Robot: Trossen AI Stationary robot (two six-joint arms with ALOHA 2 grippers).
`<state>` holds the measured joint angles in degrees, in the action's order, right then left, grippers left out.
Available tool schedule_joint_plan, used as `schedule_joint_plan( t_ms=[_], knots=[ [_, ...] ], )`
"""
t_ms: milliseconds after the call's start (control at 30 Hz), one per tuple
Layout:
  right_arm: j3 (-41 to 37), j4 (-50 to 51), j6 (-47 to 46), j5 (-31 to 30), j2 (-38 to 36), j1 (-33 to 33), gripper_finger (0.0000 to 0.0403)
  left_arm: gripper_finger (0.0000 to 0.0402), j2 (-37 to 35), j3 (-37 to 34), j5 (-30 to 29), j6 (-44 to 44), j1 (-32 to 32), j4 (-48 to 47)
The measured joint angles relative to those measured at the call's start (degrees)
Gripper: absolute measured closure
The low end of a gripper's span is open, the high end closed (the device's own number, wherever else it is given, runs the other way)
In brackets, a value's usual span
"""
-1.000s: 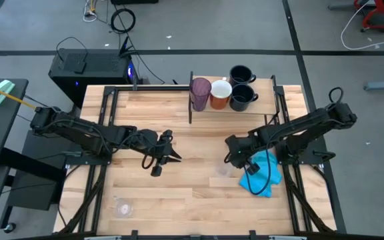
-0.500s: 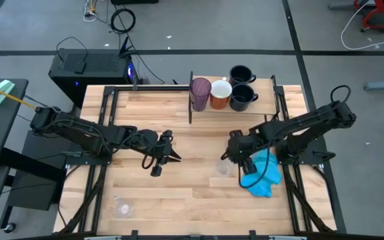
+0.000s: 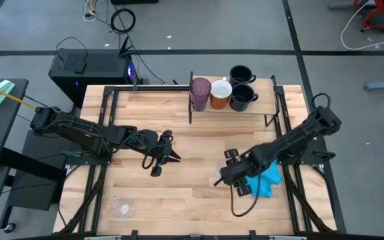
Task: Stack small to large cups/mugs on shelf
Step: Put the top transparent mug on the shelf
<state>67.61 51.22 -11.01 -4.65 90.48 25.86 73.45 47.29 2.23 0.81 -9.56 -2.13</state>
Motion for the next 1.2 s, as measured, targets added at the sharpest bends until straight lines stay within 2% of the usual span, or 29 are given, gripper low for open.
schedule_joint_plan(
  t_ms=[267,633,767,1133,1200],
  knots=[
    [0.1,0.0,-2.6,-4.3,3.7,-0.1,0.0203,0.0344,0.0,0.0,0.0,1.5,0.0,0.0],
    [0.1,-2.5,-2.5,-5.0,9.3,-1.7,0.0217,0.0351,0.0,0.0,0.0,1.6,0.0,-0.1],
    [0.0,-2.6,-2.4,-5.0,9.8,-2.1,0.0248,0.0346,0.0,0.0,0.0,1.6,0.0,-0.1],
    [0.0,-2.5,1.5,-4.3,9.8,-2.1,0.0384,0.0345,0.0,0.0,0.0,1.9,0.0,-0.1],
    [0.0,-1.0,3.3,-4.1,9.2,-2.1,0.0395,0.0347,0.0,0.0,0.0,2.9,0.0,-0.1]
  ],
)
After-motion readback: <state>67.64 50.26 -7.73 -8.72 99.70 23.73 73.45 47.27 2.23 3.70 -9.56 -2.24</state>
